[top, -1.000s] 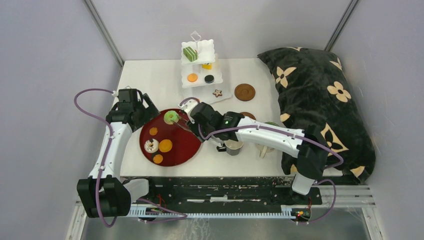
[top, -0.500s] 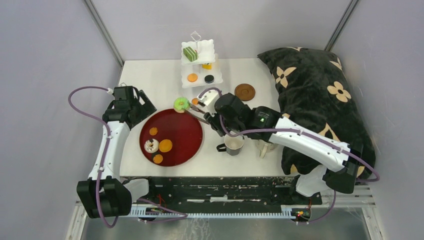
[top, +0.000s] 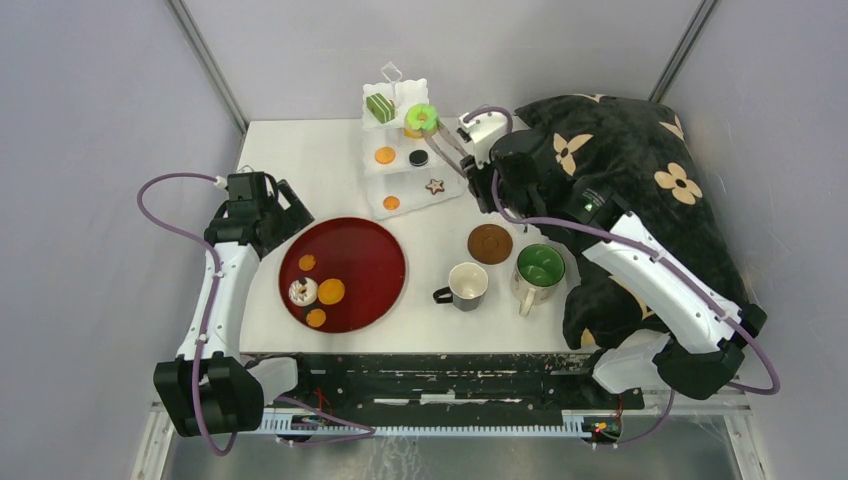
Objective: Serve the afternoon tea
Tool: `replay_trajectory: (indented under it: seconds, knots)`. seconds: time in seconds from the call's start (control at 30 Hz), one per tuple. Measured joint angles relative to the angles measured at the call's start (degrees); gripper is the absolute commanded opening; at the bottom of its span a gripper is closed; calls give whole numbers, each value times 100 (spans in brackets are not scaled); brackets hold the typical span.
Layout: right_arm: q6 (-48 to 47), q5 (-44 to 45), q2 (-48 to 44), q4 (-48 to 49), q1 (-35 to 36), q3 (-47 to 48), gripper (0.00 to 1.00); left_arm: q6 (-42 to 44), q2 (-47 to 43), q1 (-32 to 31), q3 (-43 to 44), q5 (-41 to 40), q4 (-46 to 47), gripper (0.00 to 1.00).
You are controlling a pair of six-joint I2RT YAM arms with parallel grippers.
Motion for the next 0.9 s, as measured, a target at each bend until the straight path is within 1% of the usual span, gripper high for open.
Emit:
replay_trajectory:
  seconds: [0.17, 0.37, 0.6, 0.9]
  knots:
    - [-120, 201, 208, 20, -293, 549, 1, 0, 0, 0, 0, 50, 4, 100]
    - [-216, 317, 992, 153, -525, 1375, 1, -2, 9, 0, 0, 153, 11, 100]
    - [-254, 308, 1786, 72, -662, 1829, 1, -2, 205, 0, 140, 173, 20, 100]
    - [-267, 267, 2247, -127, -754, 2284, 1, -2, 376, 2, 328, 170, 35, 100]
